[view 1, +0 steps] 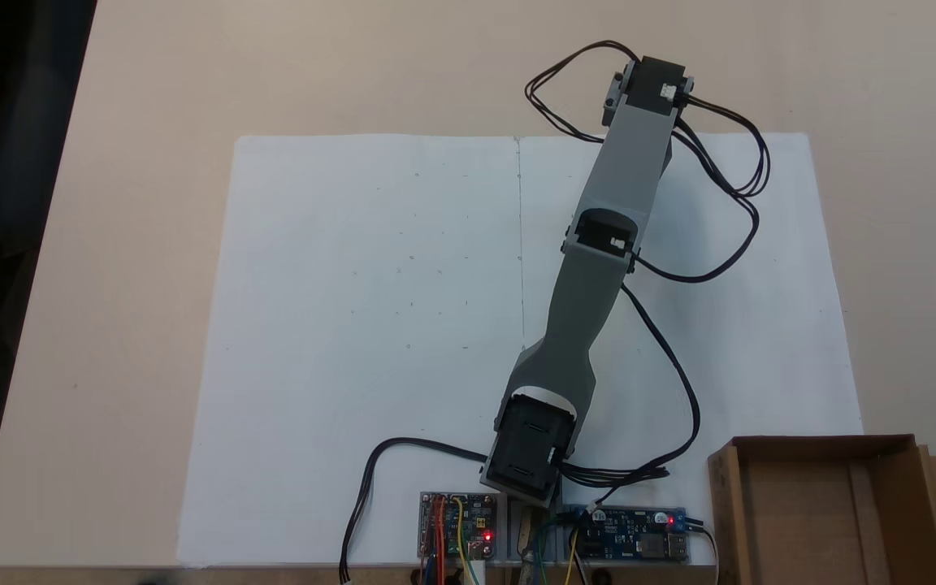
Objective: Grasp a green dice and put it in the bin.
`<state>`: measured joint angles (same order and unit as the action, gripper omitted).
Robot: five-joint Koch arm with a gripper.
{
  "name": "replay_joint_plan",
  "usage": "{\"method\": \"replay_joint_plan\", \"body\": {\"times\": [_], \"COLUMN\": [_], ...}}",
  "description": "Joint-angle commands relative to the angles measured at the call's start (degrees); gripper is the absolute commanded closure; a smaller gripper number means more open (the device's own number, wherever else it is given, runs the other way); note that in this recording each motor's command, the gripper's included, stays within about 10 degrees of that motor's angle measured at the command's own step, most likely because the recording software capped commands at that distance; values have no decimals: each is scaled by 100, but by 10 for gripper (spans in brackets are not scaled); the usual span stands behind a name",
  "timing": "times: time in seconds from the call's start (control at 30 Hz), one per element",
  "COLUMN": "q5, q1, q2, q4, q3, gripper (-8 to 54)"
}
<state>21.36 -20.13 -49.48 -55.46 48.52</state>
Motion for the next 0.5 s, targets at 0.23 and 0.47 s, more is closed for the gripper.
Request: {"method": "replay_joint_plan", "body": {"times": [0.23,0.47], "q5": [712,791], "q1": [-158,-202], "q2": [26,193], "q4": [-185,-141], "q3": [-229,-237], "gripper": [41,41]}}
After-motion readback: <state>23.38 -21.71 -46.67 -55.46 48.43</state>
